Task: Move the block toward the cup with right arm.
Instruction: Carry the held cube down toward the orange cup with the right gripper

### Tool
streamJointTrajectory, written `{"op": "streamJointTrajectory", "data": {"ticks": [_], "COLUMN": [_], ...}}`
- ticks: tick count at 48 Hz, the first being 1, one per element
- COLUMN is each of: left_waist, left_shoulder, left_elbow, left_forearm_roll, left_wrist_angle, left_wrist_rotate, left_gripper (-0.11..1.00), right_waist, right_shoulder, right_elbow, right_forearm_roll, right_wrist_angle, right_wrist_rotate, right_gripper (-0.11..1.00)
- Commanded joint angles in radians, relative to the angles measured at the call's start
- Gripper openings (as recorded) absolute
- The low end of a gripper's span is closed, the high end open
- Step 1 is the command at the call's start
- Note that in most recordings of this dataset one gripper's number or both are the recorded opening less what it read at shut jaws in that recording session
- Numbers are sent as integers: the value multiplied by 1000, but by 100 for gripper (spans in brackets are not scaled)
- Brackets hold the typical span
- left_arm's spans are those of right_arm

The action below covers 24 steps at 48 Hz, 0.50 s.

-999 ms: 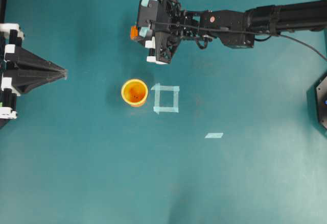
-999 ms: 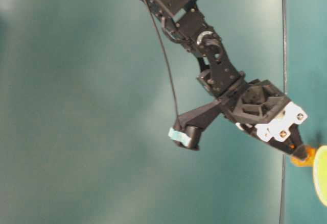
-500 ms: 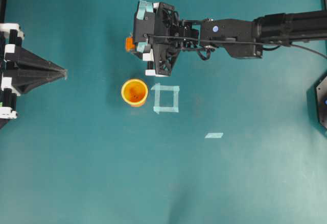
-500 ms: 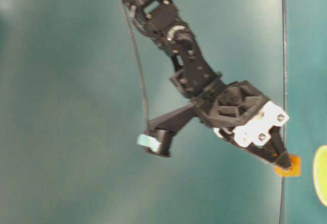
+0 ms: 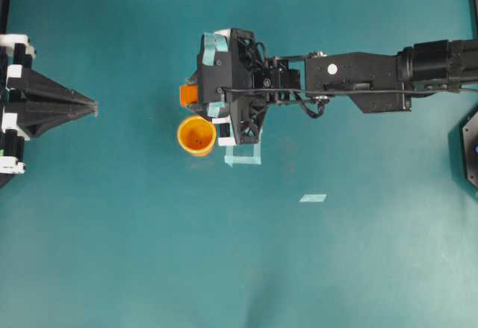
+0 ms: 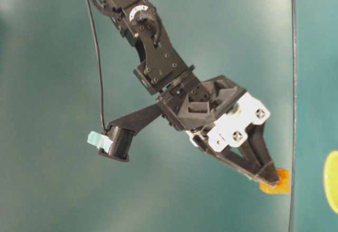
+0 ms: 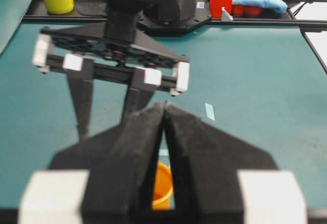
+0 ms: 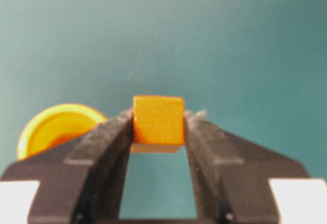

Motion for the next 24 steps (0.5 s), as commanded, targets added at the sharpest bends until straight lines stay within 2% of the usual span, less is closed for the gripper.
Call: {"op": "streamJointTrajectory", "data": {"ticks": [1, 15, 24], "left_waist": [0, 2, 2], "left_shoulder": [6, 6, 6], "left_elbow": [-20, -20, -21], "left_forearm_roll": [3, 3, 3], "left_wrist_angle": [-12, -18, -21], "left_wrist_rotate": [-2, -3, -3], "left_gripper": [8, 8, 8], "right_waist": [15, 61, 81], "right_shoulder": [-46, -55, -55], "right_elbow": [-2, 21, 21], "right_forearm_roll": [11, 12, 12], "right_wrist_angle": [-3, -3, -3], "right_wrist_rotate": [11, 54, 57], "right_gripper": [42, 42, 41]}}
